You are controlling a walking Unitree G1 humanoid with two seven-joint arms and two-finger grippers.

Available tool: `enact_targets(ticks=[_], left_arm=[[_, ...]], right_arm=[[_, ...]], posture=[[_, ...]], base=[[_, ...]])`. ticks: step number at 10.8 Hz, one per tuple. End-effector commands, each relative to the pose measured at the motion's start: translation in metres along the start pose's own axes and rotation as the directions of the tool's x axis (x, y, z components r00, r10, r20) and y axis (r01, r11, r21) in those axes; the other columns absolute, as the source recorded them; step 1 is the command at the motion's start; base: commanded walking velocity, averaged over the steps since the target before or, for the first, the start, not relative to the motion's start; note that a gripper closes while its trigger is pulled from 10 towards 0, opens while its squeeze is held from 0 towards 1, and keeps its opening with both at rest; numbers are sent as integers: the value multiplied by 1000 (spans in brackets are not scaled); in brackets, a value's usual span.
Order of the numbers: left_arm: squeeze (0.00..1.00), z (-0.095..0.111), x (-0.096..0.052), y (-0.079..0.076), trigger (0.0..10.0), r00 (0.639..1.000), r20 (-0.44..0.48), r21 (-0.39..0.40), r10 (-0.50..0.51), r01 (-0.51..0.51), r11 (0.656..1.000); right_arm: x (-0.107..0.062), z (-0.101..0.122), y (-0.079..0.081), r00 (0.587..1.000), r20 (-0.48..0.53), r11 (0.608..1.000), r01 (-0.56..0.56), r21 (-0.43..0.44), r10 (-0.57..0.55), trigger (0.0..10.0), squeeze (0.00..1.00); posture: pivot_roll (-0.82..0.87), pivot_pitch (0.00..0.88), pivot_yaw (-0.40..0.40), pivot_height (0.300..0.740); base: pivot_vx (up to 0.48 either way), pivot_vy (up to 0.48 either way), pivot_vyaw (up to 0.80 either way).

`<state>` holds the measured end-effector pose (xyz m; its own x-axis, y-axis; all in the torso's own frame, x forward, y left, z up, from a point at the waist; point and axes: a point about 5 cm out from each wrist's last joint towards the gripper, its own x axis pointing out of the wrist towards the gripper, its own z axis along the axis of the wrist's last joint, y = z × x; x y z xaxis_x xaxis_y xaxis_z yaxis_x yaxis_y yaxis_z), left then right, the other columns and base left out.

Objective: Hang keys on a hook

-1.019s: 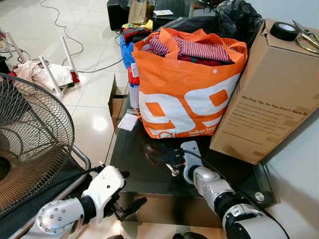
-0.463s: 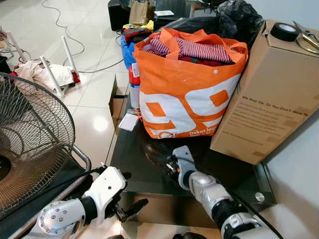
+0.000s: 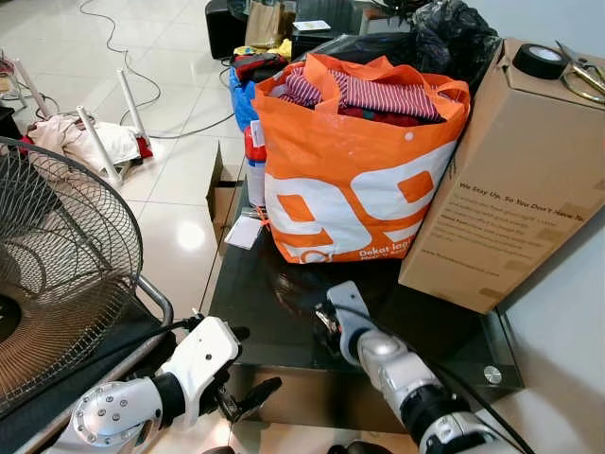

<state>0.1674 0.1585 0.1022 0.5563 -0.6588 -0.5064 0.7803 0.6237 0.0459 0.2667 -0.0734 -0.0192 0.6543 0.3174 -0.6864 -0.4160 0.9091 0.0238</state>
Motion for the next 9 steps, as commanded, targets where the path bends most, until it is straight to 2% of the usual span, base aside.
enact_targets(ticks=[1, 2, 7, 9], left_arm=[[0, 1, 1, 0, 10000, 1000, 0, 12, -2, 2, 1000], [0, 1, 1, 1, 10000, 1000, 0, 12, -2, 2, 1000], [0, 0, 2, 1, 10000, 1000, -1, 10, -3, 3, 1000], [0, 1, 2, 2, 10000, 1000, -1, 13, 3, -3, 1000]], right_arm=[[-1, 2, -3, 1000, 3, 1000, 26, -5, -26, 4941, 0], [-1, -1, -4, 999, -8, 999, 44, -1, -44, 0, 0], [-2, 2, -2, 999, 5, 999, 37, 26, -37, 0, 0], [-2, 2, -8, 996, 9, 996, 90, 15, -90, 0, 0]], posture=[[59, 30, -52, 740], [60, 32, -51, 740], [60, 33, -53, 740], [62, 32, -52, 740]], base=[[0, 0, 0], [0, 0, 0], [0, 0, 0], [0, 0, 0]])
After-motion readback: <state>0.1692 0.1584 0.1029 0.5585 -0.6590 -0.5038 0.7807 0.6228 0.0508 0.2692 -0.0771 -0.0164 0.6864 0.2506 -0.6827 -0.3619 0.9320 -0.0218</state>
